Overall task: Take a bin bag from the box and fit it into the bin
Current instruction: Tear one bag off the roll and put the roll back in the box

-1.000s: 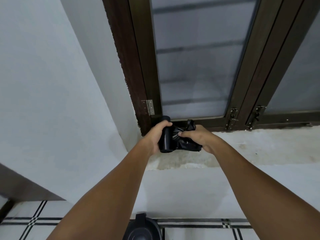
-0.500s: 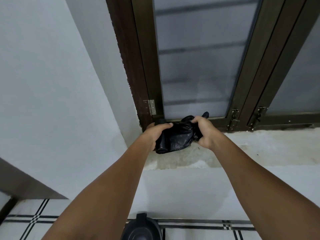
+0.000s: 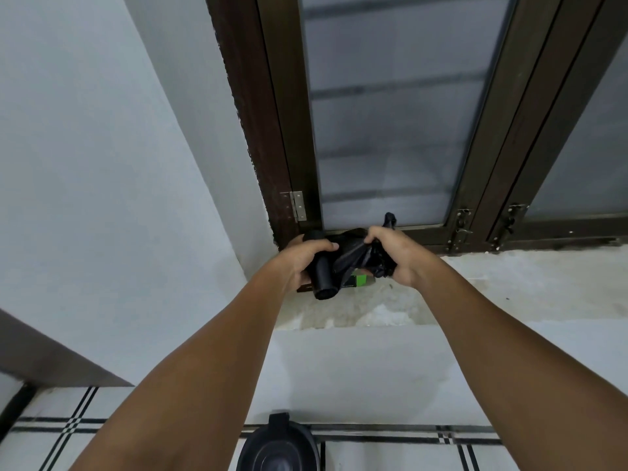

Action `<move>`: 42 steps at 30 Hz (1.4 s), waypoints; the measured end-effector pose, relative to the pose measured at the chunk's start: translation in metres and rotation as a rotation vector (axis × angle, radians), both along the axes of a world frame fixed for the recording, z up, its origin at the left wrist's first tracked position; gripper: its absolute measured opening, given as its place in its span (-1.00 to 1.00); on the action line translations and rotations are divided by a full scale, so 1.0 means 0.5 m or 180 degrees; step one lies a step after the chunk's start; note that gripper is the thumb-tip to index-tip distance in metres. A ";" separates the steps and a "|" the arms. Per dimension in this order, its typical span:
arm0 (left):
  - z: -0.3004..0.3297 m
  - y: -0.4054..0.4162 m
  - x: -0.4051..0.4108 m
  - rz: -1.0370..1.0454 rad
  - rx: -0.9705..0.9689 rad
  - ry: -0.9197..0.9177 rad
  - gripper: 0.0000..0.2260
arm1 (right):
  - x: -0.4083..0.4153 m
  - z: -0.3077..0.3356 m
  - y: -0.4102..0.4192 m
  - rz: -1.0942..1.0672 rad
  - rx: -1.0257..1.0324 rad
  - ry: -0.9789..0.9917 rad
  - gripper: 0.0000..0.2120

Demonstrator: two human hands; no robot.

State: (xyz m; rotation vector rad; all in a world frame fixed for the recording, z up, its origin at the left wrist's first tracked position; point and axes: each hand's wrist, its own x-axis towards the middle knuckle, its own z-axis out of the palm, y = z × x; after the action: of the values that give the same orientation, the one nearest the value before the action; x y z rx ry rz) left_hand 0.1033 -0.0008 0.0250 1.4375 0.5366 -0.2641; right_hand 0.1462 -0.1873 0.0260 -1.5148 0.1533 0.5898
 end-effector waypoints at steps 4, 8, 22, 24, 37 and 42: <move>-0.003 0.014 -0.005 -0.0030 0.0079 0.0038 -0.44 | -0.001 -0.008 -0.006 -0.0167 0.0429 0.0172 -0.90; -0.008 0.026 0.000 0.0068 0.0278 0.0003 -0.30 | -0.004 -0.006 0.002 -0.0525 0.0384 0.0030 -0.80; 0.011 0.011 0.004 0.0026 0.0461 -0.0128 -0.48 | -0.004 -0.014 0.011 0.0899 -0.0950 -0.0472 -0.62; 0.006 0.009 0.006 -0.0020 0.0510 -0.0112 -0.34 | -0.001 -0.011 0.016 0.0712 -0.1117 -0.0535 -0.69; 0.011 0.006 -0.006 -0.0280 0.0510 0.0004 -0.09 | -0.009 -0.003 0.003 -0.0796 0.0447 0.0112 -0.90; 0.016 -0.001 -0.001 -0.0222 0.0631 0.0034 0.02 | -0.012 -0.008 0.003 -0.0811 0.0460 0.0172 -0.89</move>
State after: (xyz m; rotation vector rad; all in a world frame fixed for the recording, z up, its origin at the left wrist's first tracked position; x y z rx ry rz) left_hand 0.1026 -0.0014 0.0328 1.6501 0.5334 -0.2801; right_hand 0.1403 -0.1858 0.0222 -1.3152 0.3331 0.4283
